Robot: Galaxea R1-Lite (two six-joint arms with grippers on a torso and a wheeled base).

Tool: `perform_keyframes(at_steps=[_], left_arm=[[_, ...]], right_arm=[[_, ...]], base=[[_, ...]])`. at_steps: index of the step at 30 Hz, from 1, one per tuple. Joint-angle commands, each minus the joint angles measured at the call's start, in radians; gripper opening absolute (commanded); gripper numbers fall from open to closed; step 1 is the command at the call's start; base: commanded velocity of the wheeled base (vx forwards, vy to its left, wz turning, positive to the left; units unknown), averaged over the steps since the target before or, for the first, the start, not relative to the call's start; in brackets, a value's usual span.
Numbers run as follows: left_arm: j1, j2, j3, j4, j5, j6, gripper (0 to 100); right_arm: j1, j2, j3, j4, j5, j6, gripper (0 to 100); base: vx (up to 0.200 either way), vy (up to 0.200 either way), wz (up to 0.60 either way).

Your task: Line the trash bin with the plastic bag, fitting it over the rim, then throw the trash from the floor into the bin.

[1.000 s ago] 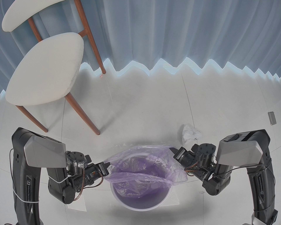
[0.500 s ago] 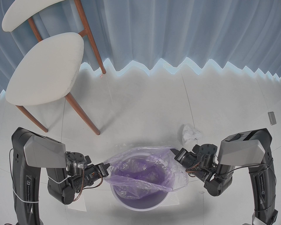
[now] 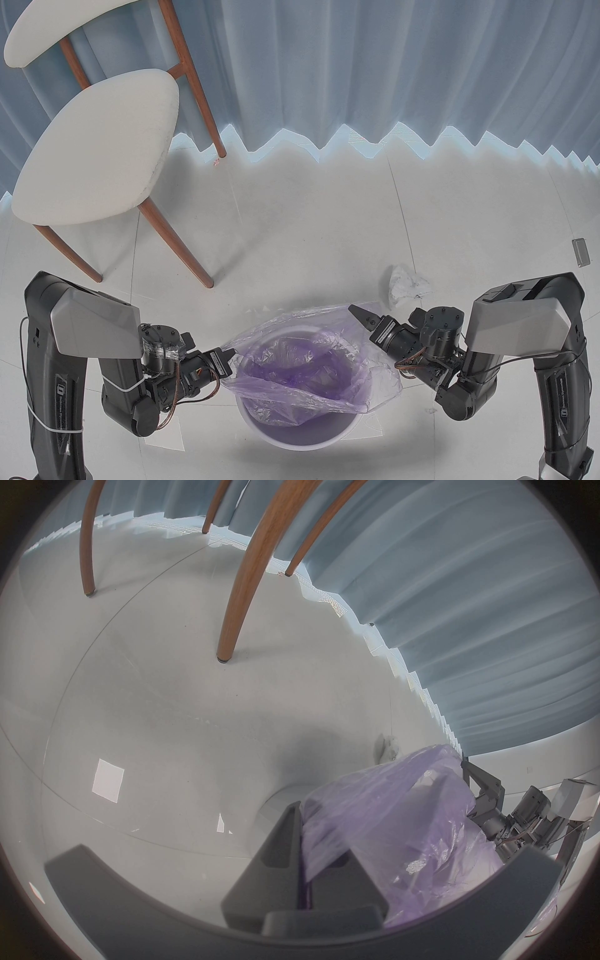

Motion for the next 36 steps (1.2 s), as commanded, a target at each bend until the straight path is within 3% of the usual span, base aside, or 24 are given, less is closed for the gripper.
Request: perform_keyframes(at_steps=[1,9,14,16,20,23,36], left_arm=[[0.000,0.000,0.001,-0.001,0.000,-0.001,0],[-0.005,-0.007,0.004,-0.001,0.006,0.004,0],[-0.009,-0.069,0.036,-0.001,0.005,0.004,0],[-0.022,-0.096,0.030,-0.001,0.005,0.004,0],[-0.039,-0.108,0.022,-0.001,0.009,0.006,0],[-0.035,-0.112,0.042,-0.001,0.003,-0.001,0],[-0.012,-0.092,0.094,-0.001,0.023,0.006,0]], right_arm=[[0.016,-0.030,0.013,-0.018,0.000,0.001,100],[-0.015,-0.190,0.022,-0.016,0.005,0.044,100],[-0.064,-0.412,0.053,-0.006,0.017,0.046,100],[-0.070,-0.510,0.088,0.028,0.060,0.046,100],[-0.053,-0.647,0.128,0.238,0.160,0.047,100],[-0.030,-0.679,0.130,0.312,0.163,0.050,100],[-0.004,-0.654,0.171,0.283,0.163,0.053,100]], base=[[0.000,0.000,0.00],[0.000,0.000,0.00],[0.000,0.000,0.00],[0.000,0.000,0.00],[0.000,0.000,0.00],[0.000,0.000,0.00],[0.000,0.000,0.00]])
